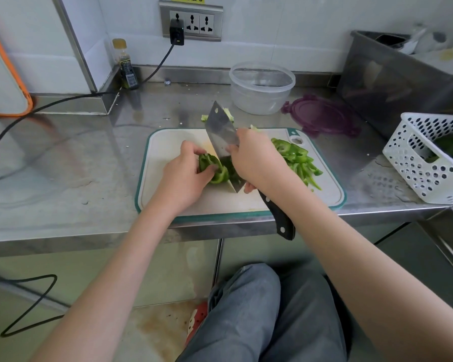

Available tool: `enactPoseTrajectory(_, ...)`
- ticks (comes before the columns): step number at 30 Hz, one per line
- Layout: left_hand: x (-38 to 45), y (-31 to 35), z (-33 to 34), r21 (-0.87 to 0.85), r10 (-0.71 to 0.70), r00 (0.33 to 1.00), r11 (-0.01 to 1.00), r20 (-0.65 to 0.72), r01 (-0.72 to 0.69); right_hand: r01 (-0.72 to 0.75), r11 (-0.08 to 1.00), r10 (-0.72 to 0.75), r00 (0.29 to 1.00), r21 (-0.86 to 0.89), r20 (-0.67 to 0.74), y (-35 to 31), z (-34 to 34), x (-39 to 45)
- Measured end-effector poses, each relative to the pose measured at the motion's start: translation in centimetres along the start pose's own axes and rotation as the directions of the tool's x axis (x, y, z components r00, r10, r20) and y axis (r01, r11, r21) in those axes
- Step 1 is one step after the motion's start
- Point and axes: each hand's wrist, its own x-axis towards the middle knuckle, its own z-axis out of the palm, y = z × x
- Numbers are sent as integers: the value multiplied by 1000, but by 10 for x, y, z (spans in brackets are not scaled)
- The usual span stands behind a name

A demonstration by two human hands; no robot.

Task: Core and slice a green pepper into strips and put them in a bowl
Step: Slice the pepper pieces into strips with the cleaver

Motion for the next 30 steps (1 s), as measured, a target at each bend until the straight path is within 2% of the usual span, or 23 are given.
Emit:
enactPoseTrajectory(3,1,-1,-1,1,-16,1000,1000,-8,16,-77,984,78,997,161,-1,6,-3,0)
enactPoseTrajectory(7,0,2,-2,-14,-22,1000,1000,11,22,-24,974,35,998,227,-45,7,-22,-3)
enactPoseTrajectory(10,-1,4,-3,-22,-15,1000,1000,7,15,-30,986,30,1000,166,5,1,-29,-3)
enactPoseTrajectory(15,-3,6,-3,-30,-13,1000,999,-8,13,-53,982,44,998,182,54,-6,-25,-4)
enactPoseTrajectory(20,-4,7,-4,-12,-17,1000,1000,-3,17,-61,994,50,991,86,122,-7,-22,-3)
enactPoseTrajectory(22,-4,7,-4,-4,-18,1000,1000,1,18,-83,989,72,993,124,90,-6,-19,-2)
enactPoseTrajectory(24,-4,7,-4,4,-20,1000,1000,4,20,-19,989,19,1000,143,-2,-4,-14,-1)
enactPoseTrajectory(26,-4,7,-4,7,-22,1000,1000,2,22,54,995,-48,997,89,-61,-3,-6,0)
enactPoseTrajectory(30,-4,8,-5,-3,-36,999,999,6,36,99,995,-96,991,31,-92,-5,6,0)
